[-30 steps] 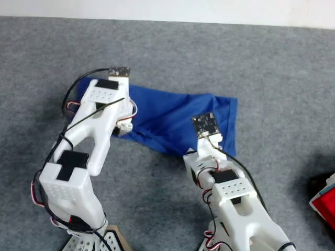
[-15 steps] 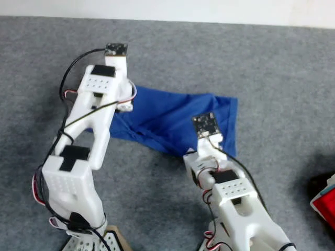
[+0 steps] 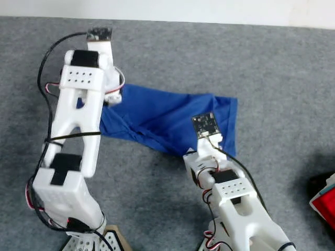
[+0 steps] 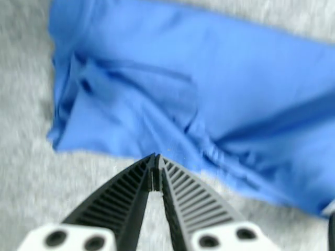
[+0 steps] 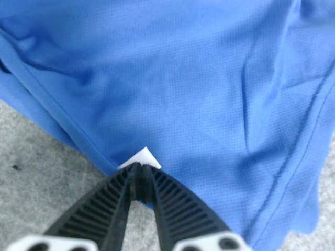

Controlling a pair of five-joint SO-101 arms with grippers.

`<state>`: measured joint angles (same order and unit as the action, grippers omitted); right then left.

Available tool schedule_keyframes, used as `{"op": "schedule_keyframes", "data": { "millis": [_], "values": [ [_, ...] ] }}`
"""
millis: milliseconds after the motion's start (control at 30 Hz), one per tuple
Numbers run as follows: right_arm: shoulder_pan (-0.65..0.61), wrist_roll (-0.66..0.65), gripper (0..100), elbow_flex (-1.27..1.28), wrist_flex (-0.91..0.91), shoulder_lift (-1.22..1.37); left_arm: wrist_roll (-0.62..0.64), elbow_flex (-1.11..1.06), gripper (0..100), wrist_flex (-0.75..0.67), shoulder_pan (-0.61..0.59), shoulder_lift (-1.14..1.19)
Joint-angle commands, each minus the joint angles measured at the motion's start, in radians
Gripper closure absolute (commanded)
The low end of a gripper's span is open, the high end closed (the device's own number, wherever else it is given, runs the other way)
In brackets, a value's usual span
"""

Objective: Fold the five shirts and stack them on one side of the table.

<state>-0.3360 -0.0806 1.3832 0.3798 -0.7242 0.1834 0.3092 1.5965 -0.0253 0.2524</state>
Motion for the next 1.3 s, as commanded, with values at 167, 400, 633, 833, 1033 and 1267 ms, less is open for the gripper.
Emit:
{"op": "schedule_keyframes", "data": {
  "millis": [167,400,633,833,1033,1267],
  "values": [
    [-0.005,-0.012,99.1,-0.002,-0.013,-0.019,-0.075,-0.544,99,-0.184,0.028,-0.151],
    [-0.005,-0.012,99.1,-0.002,-0.013,-0.019,-0.089,-0.627,99,-0.308,0.031,-0.151],
    [-0.005,-0.012,99.1,-0.002,-0.013,-0.021,-0.086,-0.585,99,-0.364,0.033,-0.15],
    [-0.005,-0.012,99.1,-0.002,-0.013,-0.021,-0.086,-0.487,99,-0.373,0.033,-0.047],
    [-0.005,-0.012,99.1,-0.002,-0.013,-0.021,-0.084,-0.252,99,-0.331,0.027,0.16],
    [-0.005,-0.012,99.1,-0.002,-0.013,-0.021,-0.083,0.004,99,-0.175,0.031,0.203]
  ]
}}
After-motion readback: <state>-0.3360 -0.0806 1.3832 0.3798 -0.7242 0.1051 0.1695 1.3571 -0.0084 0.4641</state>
